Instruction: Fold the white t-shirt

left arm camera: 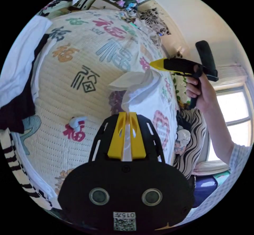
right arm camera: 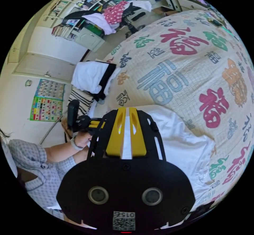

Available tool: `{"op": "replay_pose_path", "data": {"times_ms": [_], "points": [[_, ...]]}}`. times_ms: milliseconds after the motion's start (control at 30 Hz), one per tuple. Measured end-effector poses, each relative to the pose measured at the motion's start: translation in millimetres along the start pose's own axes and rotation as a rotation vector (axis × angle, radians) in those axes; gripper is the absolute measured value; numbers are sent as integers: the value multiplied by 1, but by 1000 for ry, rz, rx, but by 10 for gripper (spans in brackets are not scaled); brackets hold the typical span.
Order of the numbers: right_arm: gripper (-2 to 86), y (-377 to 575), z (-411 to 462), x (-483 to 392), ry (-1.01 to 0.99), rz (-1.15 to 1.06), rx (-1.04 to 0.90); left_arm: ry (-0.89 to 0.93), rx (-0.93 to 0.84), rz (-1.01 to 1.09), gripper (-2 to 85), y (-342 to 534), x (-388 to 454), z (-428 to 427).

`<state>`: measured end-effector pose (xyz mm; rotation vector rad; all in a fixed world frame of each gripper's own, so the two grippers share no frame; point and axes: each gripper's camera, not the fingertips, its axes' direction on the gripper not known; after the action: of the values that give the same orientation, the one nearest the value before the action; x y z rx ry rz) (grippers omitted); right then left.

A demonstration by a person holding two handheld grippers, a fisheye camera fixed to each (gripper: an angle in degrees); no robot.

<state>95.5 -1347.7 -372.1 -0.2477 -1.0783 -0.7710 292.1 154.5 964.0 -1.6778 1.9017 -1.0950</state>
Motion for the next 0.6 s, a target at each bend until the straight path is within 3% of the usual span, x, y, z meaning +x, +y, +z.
{"op": "replay_pose_path", "data": {"times_ms": [67,200,300,367,433,500,600], "points": [[32,-2,5,8,57,43,17,23,-70,-56,32,7,-17,-4],[81,-15,28,26,159,57,-49,100,47,-99,110,16,-34,-41],[104,-37,59,22,249,-28,-148,1,142,-84,127,8,-31,-60],[106,-50,84,14,271,-99,-209,-66,133,-66,115,-2,-25,-59],[93,-59,129,10,304,-164,-385,-125,53,-34,85,-12,-20,-47],[7,-56,145,2,432,-242,-405,-272,14,18,17,-13,-9,-45],[-5,-49,162,-2,501,-339,-472,-226,-8,71,0,-10,-2,-49]]}}
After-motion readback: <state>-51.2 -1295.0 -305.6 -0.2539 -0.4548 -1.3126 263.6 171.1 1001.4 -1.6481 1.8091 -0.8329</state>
